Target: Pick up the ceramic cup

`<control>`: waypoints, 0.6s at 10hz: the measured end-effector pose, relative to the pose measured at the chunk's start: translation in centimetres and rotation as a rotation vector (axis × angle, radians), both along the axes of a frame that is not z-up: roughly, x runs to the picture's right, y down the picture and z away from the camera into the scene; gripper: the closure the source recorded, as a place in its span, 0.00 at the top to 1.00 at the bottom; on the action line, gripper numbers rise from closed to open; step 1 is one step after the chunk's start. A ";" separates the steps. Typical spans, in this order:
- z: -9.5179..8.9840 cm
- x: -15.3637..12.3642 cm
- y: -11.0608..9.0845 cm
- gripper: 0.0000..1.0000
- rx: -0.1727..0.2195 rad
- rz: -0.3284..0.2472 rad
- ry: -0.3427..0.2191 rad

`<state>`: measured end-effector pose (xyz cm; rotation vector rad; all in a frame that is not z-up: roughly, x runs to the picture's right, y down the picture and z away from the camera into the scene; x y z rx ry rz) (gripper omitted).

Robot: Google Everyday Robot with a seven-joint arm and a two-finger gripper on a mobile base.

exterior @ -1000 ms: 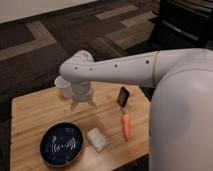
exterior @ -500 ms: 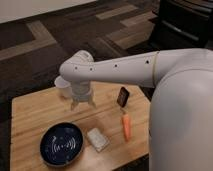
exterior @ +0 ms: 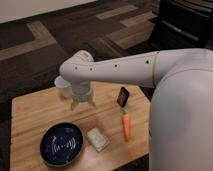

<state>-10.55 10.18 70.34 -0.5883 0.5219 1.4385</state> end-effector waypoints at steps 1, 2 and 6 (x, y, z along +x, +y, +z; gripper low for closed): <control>0.0 0.0 0.0 0.65 0.000 0.000 0.000; 0.0 0.0 -0.1 0.65 0.000 -0.001 0.001; 3.4 -4.4 -4.3 0.65 0.004 -0.232 -0.143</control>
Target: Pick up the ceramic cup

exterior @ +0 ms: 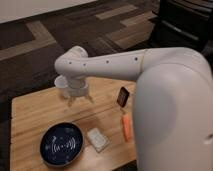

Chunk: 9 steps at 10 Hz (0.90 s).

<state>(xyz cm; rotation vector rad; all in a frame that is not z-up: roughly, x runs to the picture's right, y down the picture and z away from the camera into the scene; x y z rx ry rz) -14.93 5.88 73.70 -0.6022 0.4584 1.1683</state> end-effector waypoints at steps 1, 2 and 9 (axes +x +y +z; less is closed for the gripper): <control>0.7 -1.2 -1.3 0.65 0.006 -0.074 -0.046; 1.4 -2.8 -2.9 0.65 0.019 -0.170 -0.109; 2.4 -10.6 -8.7 0.65 0.124 -0.405 -0.319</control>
